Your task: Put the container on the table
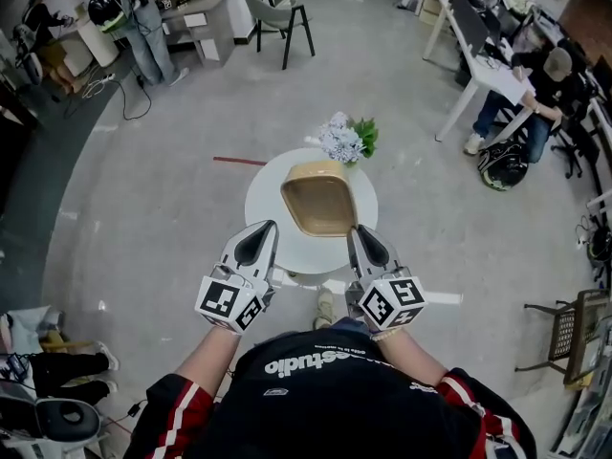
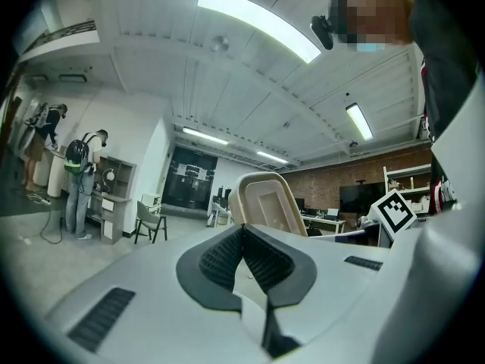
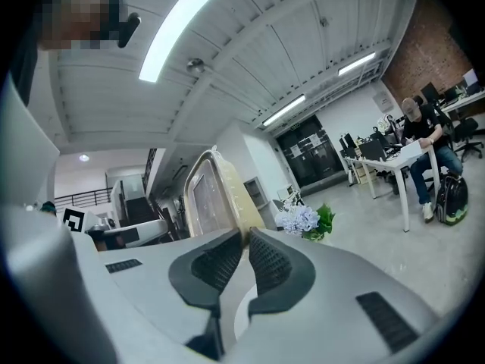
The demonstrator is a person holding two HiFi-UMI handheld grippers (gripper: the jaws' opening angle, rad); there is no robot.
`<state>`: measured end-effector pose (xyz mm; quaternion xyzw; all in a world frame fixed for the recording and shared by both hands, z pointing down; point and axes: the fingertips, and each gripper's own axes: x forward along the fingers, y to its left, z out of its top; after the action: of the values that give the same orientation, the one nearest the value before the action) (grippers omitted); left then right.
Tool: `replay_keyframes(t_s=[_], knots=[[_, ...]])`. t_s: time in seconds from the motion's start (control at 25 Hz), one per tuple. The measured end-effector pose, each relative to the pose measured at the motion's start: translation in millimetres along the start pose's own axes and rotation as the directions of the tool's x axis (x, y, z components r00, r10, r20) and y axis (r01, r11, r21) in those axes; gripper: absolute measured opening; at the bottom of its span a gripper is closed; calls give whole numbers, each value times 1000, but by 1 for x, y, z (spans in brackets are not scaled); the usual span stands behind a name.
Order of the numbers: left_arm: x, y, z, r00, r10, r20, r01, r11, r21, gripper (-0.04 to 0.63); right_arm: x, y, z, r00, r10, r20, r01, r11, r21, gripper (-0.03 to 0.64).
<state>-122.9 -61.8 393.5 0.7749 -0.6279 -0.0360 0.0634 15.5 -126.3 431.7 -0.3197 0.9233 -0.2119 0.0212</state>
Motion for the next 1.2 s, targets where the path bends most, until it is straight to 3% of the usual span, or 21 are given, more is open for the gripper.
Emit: replay_keyframes(t_s=[0.24,0.64,0.88,1.2], knots=[[64,9,3,1000,23,-11,-23,1000,9,23,38,-46,19,999,30,-24,-29,999,28,49],[94,36,-6,999,12,-36,-12,1000,7,23,75,-62,16,999,13,-37,-11,998,55,49],[107,51,-5,999,-30,-40,30,1000,-4,23,80,-64,18,998,-51,-25,53,995,79,49],[130,50,-18,989,-146,-37,146,989,-16,23,66,-87,6,982,-188,-13,188,972,140,49]])
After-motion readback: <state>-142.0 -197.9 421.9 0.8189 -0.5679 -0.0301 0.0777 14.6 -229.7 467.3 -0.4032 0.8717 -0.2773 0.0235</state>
